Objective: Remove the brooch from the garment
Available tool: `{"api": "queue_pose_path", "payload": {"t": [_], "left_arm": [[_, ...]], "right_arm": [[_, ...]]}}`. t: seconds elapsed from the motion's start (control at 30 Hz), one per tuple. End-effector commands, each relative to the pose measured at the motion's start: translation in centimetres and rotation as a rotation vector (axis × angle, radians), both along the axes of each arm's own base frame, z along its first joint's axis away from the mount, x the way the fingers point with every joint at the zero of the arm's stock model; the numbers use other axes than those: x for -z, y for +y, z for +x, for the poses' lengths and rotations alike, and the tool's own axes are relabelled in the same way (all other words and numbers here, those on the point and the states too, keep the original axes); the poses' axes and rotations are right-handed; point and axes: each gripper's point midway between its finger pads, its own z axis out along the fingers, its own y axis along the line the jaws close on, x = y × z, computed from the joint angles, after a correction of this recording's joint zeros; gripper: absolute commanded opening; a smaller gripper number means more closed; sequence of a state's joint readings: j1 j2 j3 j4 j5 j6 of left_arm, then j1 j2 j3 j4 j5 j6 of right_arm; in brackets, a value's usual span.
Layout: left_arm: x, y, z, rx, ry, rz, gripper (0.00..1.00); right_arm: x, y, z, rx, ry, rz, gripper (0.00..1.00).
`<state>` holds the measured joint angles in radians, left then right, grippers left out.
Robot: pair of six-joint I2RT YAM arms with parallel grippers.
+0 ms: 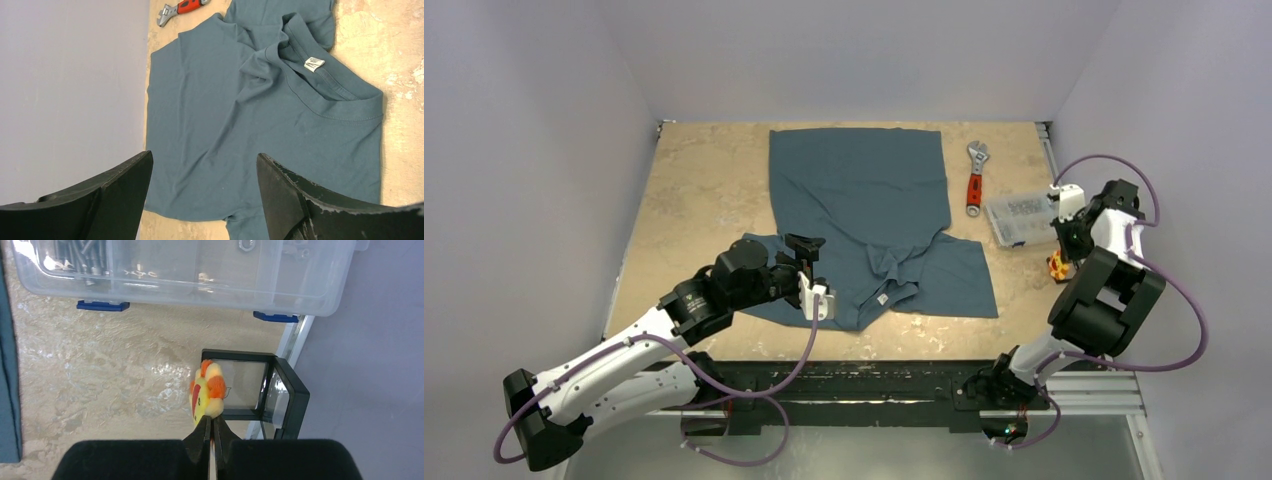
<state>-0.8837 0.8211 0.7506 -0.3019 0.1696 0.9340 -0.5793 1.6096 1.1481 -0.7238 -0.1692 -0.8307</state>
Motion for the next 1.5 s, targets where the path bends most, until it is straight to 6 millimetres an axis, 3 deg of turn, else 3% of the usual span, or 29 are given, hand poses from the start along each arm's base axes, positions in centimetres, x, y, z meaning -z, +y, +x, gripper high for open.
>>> {"api": "queue_pose_path", "payload": {"t": [0.0,0.13,0.63,0.87,1.1,1.3,1.47], "left_arm": [[-2.5,-0.5,0.1,0.009,-0.023,-0.062,0.75],[-2.5,-0.5,0.2,0.009,-0.023,-0.061,0.75],[-2.4,-0.7,0.1,0.011,-0.008,-0.066,0.75],[-2.3,-0.9,0.0,0.018,-0.002,-0.069,0.75],[-2.3,-1.0,0.0,0.022,0.006,-0.067,0.75],[-2.2,-1.1,0.0,0.018,0.018,-0.066,0.75],[-2.3,-1.1,0.1,0.014,0.019,-0.063,0.75]], "right_arm": [[-1.8,-2.0,1.1,0.027,-0.063,-0.094,0.06],[-1.7,-2.0,1.1,0.027,-0.059,-0.095,0.23],[-2.5,-1.9,1.1,0.010,-0.078,-0.105,0.37],[-2.6,0.1,0.8,-0.009,-0.071,-0.010,0.35],[-1.2,1.6,0.4,-0.032,-0.035,0.026,0.32],[0.3,2.3,1.0,-0.034,-0.006,0.048,0.15],[1.5,2.6,1.5,-0.018,0.025,0.071,0.10]]}}
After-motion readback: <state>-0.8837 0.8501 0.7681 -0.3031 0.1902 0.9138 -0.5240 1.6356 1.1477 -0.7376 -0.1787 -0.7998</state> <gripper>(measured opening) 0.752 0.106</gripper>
